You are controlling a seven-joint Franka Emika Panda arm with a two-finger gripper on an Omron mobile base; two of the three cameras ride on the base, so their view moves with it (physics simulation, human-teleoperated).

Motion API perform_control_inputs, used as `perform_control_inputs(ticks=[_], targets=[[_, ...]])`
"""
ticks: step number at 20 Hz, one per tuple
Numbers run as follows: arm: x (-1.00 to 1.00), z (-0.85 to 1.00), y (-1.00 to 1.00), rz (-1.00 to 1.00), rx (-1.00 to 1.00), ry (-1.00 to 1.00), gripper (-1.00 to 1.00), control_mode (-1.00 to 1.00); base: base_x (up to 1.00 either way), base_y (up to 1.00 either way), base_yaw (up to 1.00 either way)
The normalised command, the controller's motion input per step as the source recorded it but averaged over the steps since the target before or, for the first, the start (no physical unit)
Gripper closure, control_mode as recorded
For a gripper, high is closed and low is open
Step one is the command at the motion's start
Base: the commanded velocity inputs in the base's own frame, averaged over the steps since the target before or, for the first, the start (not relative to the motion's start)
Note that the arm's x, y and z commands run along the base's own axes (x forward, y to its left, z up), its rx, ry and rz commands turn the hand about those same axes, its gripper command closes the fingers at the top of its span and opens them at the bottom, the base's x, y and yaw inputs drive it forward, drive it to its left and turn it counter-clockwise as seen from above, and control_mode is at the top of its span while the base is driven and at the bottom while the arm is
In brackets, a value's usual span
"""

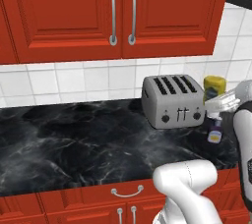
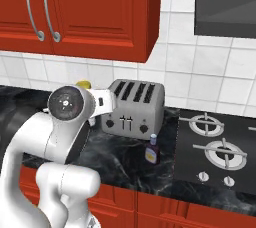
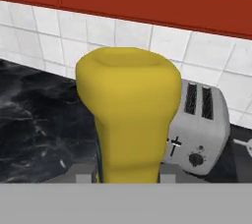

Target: Take 2 condiments from the cabinet and move them on the counter near the stove.Make sure the condiments are lined up with each other, next to each other.

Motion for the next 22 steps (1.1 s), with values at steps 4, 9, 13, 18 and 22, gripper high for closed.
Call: perform_control_inputs(ticks=[4,9,13,18,22], targets=[[0.00,-0.42,-0.72,0.29,0.02,0.00,1.00,-1.00,0.00,0.00,0.00],[0.00,-0.47,-0.61,0.25,0.06,-0.01,1.00,-1.00,0.00,0.00,0.00],[0.00,-0.51,-0.46,0.27,0.05,0.00,1.00,-1.00,0.00,0.00,0.00],[0.00,-0.50,-0.34,0.15,0.00,0.00,1.00,-1.00,0.00,0.00,0.00],[0.01,-0.56,-0.25,0.09,0.00,0.00,1.00,-1.00,0.00,0.00,0.00]])
